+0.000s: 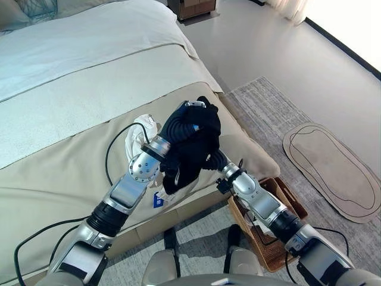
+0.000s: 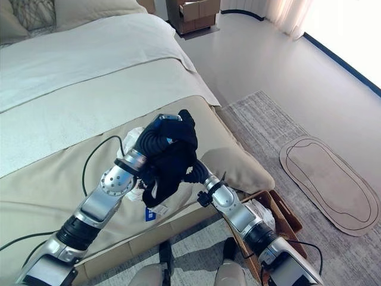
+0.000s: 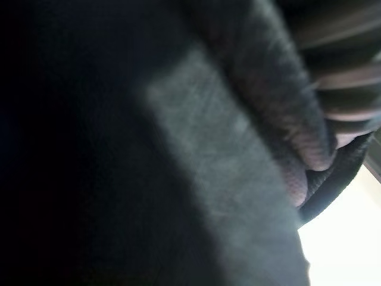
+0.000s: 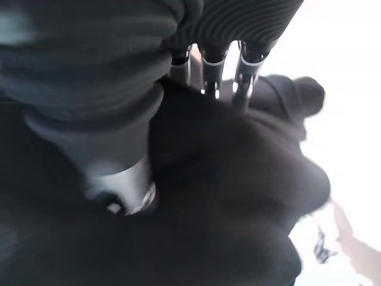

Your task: Pick up clothes into the bucket

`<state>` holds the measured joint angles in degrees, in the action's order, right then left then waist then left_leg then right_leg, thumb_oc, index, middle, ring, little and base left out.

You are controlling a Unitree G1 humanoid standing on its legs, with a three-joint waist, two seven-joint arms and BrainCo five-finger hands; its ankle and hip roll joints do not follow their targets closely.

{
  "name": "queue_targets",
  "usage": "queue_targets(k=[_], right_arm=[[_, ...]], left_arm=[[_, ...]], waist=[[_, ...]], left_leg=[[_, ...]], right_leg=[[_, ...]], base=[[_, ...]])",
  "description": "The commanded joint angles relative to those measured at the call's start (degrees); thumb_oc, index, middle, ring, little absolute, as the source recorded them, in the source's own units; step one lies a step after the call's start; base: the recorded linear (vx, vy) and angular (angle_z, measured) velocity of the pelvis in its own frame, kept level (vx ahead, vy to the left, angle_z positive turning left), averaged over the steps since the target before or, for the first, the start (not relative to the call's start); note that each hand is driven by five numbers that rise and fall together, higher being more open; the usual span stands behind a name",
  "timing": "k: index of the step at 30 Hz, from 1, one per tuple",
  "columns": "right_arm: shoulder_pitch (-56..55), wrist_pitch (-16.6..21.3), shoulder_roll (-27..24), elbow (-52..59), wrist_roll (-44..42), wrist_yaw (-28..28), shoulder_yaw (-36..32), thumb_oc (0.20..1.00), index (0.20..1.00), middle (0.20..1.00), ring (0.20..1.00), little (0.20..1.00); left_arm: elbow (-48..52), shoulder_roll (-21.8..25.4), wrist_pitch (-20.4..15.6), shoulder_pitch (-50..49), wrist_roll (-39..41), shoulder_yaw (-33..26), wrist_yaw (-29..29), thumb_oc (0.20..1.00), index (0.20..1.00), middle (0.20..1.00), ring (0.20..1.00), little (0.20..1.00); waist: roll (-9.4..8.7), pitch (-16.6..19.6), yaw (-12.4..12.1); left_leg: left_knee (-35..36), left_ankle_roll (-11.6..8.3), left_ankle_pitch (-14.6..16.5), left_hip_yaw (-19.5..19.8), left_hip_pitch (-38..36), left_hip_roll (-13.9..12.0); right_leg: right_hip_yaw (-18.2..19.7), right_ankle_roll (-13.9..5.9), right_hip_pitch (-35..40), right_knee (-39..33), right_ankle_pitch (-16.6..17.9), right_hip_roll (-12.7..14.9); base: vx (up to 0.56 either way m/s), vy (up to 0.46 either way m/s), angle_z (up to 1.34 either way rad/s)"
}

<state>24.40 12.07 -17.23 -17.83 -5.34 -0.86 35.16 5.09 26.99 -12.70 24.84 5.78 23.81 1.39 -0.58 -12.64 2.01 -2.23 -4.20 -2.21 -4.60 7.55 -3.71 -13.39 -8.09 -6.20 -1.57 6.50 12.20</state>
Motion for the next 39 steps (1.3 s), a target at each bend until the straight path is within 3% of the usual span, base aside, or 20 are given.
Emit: queue_targets(k=[1, 13, 21, 22, 23, 24, 30, 32, 34, 35, 39], right_arm=[[1.4, 2.4, 4.6, 4.1, -3.2, 1.7, 2.1, 0.200, 0.200, 0.200, 0.200, 0.200], [-2.0, 2.1, 2.9, 2.7, -2.0, 0.7, -0.3, 0.200, 0.200, 0.200, 0.200, 0.200], [-9.4, 3.3, 0.4, 1.6, -4.0, -2.8, -8.0, 0.200, 0.200, 0.200, 0.200, 0.200], [-9.4, 3.3, 0.4, 1.6, -4.0, -2.8, -8.0, 0.200, 0.200, 0.200, 0.200, 0.200], [-11.1, 4.0, -0.1, 1.2, -5.2, -4.2, -10.7, 0.200, 0.200, 0.200, 0.200, 0.200], [-11.2, 4.0, -0.1, 1.2, -5.2, -4.2, -10.8, 0.200, 0.200, 0.200, 0.200, 0.200], [-15.3, 5.0, -0.1, 4.3, -7.4, -6.9, -16.6, 0.200, 0.200, 0.200, 0.200, 0.200], [-13.6, 7.0, 0.9, -0.7, -11.0, -5.9, -17.0, 0.200, 0.200, 0.200, 0.200, 0.200], [-13.1, 8.9, 0.3, -1.5, -8.0, -9.6, -19.6, 0.200, 0.200, 0.200, 0.200, 0.200], [-13.4, 9.0, 1.0, -3.4, -9.0, -10.2, -20.9, 0.200, 0.200, 0.200, 0.200, 0.200], [-16.5, 8.0, 1.0, -2.3, -10.1, -9.8, -23.2, 0.200, 0.200, 0.200, 0.200, 0.200]], left_arm=[[5.4, -1.7, -3.8, 2.7, 2.8, 1.5, 1.6, 0.200, 0.200, 0.200, 0.200, 0.200], [4.4, -1.2, -3.9, 1.6, 0.9, -0.2, 2.5, 0.200, 0.200, 0.200, 0.200, 0.200], [1.9, -1.1, -5.7, -3.6, -0.7, -4.2, 6.0, 0.200, 0.200, 0.200, 0.200, 0.200], [1.9, -1.1, -5.7, -3.6, -0.7, -4.2, 6.0, 0.432, 0.432, 0.432, 0.432, 0.432], [-0.2, -2.1, -6.3, -5.9, 1.5, -5.0, 6.3, 0.900, 0.900, 0.900, 0.900, 0.900], [-0.3, -2.1, -6.4, -6.0, 1.5, -5.0, 6.2, 1.000, 1.000, 1.000, 1.000, 1.000], [-8.8, -3.9, -6.0, -10.5, 2.5, -6.3, 7.4, 1.000, 1.000, 1.000, 1.000, 1.000], [-14.4, -5.5, -6.3, -11.0, 4.3, -5.5, 7.8, 1.000, 1.000, 1.000, 1.000, 1.000], [-17.6, -6.9, -6.7, -12.7, 8.9, -6.7, 7.8, 1.000, 1.000, 1.000, 1.000, 1.000], [-19.4, -7.9, -6.7, -13.8, 12.4, -7.5, 6.4, 1.000, 1.000, 1.000, 1.000, 1.000], [-19.5, -7.9, -6.2, -15.8, 13.6, -8.9, 4.7, 1.000, 1.000, 1.000, 1.000, 1.000]], waist=[[-1.80, 3.8, -1.6], [-2.20, 4.9, -1.3], [-2.39, 5.4, -0.7], [-2.39, 5.4, -0.7], [-2.51, 5.3, -0.4], [-2.48, 5.3, -0.5], [-2.70, 5.3, 0.1], [-2.70, 5.3, -0.4], [-2.52, 5.3, -0.5], [-2.49, 5.3, -0.5], [-2.47, 5.5, -0.3]], left_leg=[[-0.2, -0.26, 1.6, 0.4, 0.0, -0.9], [0.4, -0.27, 2.0, 0.0, -1.4, -1.1], [0.6, -0.12, 2.5, -0.2, -2.4, -1.0], [0.6, -0.12, 2.5, -0.2, -2.4, -1.0], [0.5, -0.07, 2.5, -0.3, -2.5, -1.0], [0.5, -0.06, 2.5, -0.3, -2.5, -1.0], [0.7, 0.02, 2.6, -0.7, -2.9, -0.9], [0.8, 0.04, 2.5, -0.6, -3.0, -0.8], [0.8, 0.05, 2.4, -0.4, -2.9, -0.7], [0.8, 0.06, 2.4, -0.3, -2.8, -0.7], [0.9, 0.14, 2.5, -0.3, -3.0, -0.6]], right_leg=[[-1.6, -2.91, -1.2, 3.5, -0.8, 3.0], [-1.8, -3.00, -0.1, 3.0, -0.9, 2.9], [-1.5, -3.15, 0.7, 3.0, -1.0, 3.0], [-1.5, -3.15, 0.7, 3.0, -1.0, 3.0], [-1.4, -3.18, 0.7, 3.0, -1.0, 3.0], [-1.4, -3.19, 0.7, 3.0, -1.0, 3.0], [-1.3, -3.18, 0.8, 3.1, -1.0, 3.0], [-1.4, -3.17, 1.1, 3.0, -1.1, 3.0], [-1.5, -3.16, 1.1, 3.0, -1.0, 3.1], [-1.5, -3.09, 1.1, 3.1, -1.0, 3.0], [-1.5, -3.11, 1.0, 3.0, -0.9, 3.0]], base=[[0.03, 0.005, 0.00], [0.01, -0.001, -0.01], [0.01, 0.000, 0.00], [0.00, 0.000, 0.00], [0.00, 0.000, 0.00], [0.02, 0.004, -0.04], [0.00, 0.000, -0.02], [0.00, 0.000, 0.00], [0.00, 0.000, 0.00], [0.00, 0.000, 0.00], [0.00, 0.000, 0.00]])
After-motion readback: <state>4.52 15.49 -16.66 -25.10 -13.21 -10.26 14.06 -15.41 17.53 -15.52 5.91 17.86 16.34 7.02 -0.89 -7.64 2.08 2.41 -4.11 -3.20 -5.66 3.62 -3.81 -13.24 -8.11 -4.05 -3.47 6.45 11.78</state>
